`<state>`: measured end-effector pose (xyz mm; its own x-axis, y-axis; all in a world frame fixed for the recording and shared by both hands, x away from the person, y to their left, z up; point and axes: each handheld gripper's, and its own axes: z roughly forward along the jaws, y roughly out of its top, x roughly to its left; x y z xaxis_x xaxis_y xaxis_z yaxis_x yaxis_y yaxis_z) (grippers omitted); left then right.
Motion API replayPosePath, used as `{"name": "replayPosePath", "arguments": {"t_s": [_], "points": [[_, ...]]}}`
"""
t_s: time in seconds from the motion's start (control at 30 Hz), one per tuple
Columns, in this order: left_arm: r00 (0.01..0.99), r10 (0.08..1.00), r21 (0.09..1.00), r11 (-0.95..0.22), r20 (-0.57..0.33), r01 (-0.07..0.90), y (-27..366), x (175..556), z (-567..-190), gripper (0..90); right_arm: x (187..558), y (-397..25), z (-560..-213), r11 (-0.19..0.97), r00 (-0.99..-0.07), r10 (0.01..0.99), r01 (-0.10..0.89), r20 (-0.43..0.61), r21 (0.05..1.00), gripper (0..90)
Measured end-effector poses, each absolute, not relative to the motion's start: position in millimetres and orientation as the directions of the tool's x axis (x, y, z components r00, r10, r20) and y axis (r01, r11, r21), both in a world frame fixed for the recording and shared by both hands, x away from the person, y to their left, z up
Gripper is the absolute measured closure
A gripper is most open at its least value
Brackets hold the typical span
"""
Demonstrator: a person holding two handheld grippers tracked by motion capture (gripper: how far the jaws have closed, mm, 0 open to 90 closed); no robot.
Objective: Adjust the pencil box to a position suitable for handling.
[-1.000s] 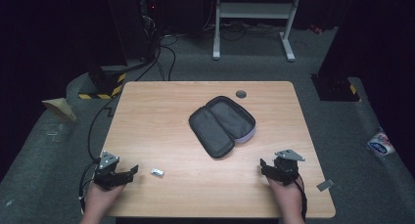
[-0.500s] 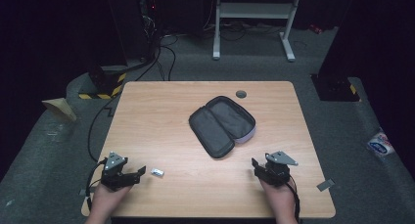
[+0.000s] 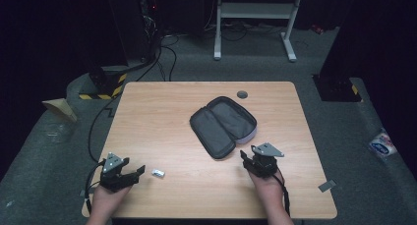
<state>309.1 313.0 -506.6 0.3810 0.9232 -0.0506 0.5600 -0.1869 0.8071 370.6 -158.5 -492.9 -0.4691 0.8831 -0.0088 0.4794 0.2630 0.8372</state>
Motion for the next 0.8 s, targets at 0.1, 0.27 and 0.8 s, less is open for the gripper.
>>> {"name": "replayPosePath", "arguments": {"t_s": [0.1, 0.27, 0.8], "points": [[0.379, 0.924, 0.808, -0.188, -0.047, 0.558, 313.7, 307.9, -507.5, 27.2, 381.8, -148.5, -491.7, 0.272, -0.484, 0.875, 0.479, -0.008, 0.835, 54.1], [0.378, 0.925, 0.812, -0.203, -0.024, 0.547, 315.3, 307.1, -508.0, 27.0, 395.4, -135.4, -490.2, 0.289, -0.495, 0.868, 0.465, -0.024, 0.837, 58.7], [0.396, 0.918, 0.806, -0.227, -0.01, 0.546, 311.9, 312.2, -510.3, 27.0, 417.4, -114.4, -501.4, 0.3, -0.505, 0.863, 0.485, -0.017, 0.822, 81.1]]}}
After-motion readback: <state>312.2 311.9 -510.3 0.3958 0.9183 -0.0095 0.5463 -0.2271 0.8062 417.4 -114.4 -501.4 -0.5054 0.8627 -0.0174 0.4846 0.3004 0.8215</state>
